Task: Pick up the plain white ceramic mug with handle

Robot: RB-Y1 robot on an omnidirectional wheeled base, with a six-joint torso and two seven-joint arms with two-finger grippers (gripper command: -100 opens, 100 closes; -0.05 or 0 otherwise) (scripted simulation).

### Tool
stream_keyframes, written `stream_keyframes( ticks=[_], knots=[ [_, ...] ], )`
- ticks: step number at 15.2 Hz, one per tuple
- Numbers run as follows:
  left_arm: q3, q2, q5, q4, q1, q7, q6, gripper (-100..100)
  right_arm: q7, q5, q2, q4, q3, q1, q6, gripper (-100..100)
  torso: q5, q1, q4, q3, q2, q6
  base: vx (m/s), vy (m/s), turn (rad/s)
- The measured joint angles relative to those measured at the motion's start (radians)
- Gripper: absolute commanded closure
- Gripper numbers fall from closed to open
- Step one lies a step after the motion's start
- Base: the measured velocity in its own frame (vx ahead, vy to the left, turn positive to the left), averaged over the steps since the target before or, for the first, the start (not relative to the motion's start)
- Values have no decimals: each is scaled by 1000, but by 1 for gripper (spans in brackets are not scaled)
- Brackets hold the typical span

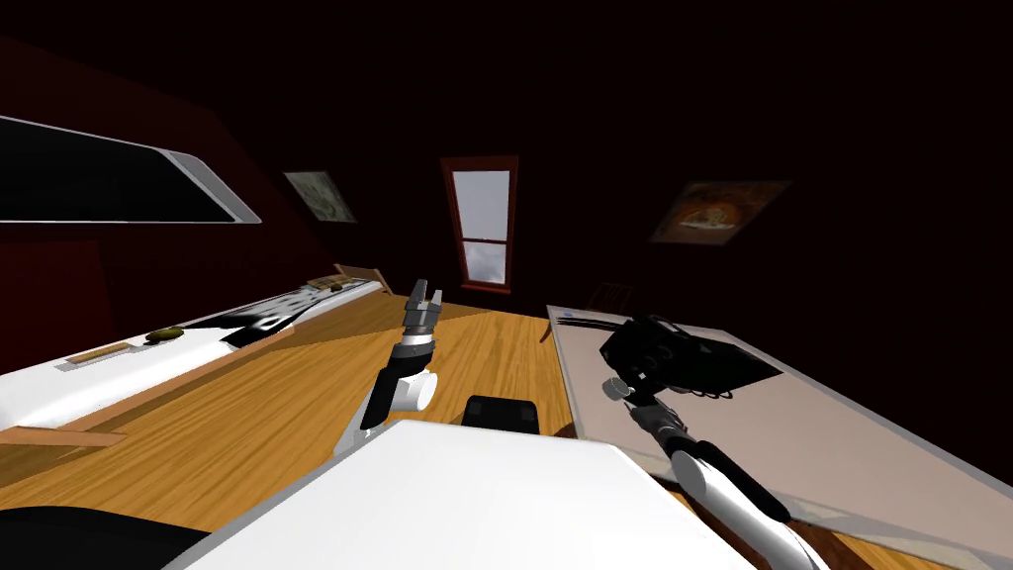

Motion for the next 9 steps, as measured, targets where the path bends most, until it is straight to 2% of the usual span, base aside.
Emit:
stream_keyframes(
  ticks=[2, 9],
  knots=[
    [0, 0, 0, 0, 0, 0, 0, 0, -24, -24, -5, 29, -15, 3, 37, -100, 0, -2, -1, -2, -3, 0, 262, -4, -83],
    [0, 0, 0, 0, 0, 0, 0, 0, -94, -78, -12, 120, -54, -2, 162, -100, -1, -4, 0, -1, -1, 0, 191, -2, -56]
  ],
)
